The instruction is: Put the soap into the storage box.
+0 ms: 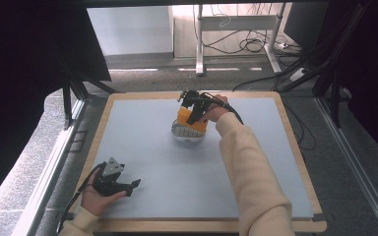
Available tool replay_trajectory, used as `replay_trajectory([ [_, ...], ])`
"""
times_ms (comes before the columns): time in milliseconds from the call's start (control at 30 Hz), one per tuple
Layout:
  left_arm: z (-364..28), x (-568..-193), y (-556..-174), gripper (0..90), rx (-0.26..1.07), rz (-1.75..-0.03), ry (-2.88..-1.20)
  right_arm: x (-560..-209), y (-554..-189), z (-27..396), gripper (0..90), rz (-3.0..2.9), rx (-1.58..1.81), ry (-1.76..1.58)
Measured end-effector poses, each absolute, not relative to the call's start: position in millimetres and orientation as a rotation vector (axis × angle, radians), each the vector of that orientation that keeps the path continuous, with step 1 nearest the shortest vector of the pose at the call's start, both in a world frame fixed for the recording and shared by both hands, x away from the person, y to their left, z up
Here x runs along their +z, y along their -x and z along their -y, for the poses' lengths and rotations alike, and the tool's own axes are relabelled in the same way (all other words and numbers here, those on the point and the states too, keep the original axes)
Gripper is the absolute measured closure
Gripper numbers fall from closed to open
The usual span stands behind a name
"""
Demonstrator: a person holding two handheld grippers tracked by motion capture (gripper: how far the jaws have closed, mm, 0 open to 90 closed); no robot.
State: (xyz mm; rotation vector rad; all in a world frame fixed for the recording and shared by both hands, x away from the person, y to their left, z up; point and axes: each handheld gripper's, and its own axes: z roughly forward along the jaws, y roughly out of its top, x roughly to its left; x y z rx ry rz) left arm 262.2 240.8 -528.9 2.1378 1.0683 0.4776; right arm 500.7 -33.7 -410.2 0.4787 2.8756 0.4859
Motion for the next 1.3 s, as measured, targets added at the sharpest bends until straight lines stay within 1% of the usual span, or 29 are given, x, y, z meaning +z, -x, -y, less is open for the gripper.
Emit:
replay_trajectory([
  [500, -241.3, -528.7, -262.3, 16.7, 0.477, -1.062, -2.145, -414.4, -505.5, 18.7, 61.8, -2.891, 0.433, -0.366],
  [1100, -241.2, -529.4, -262.7, 16.7, 0.467, -1.066, -2.143, -433.5, -510.3, 12.3, 61.5, -2.916, 0.372, -0.284],
  [1200, -241.5, -529.4, -262.9, 16.7, 0.467, -1.066, -2.145, -433.1, -511.0, 11.6, 59.3, -2.908, 0.395, -0.311],
  [1300, -241.5, -529.3, -262.8, 16.7, 0.467, -1.066, -2.143, -428.2, -512.7, 13.2, 48.4, -2.867, 0.429, -0.351],
])
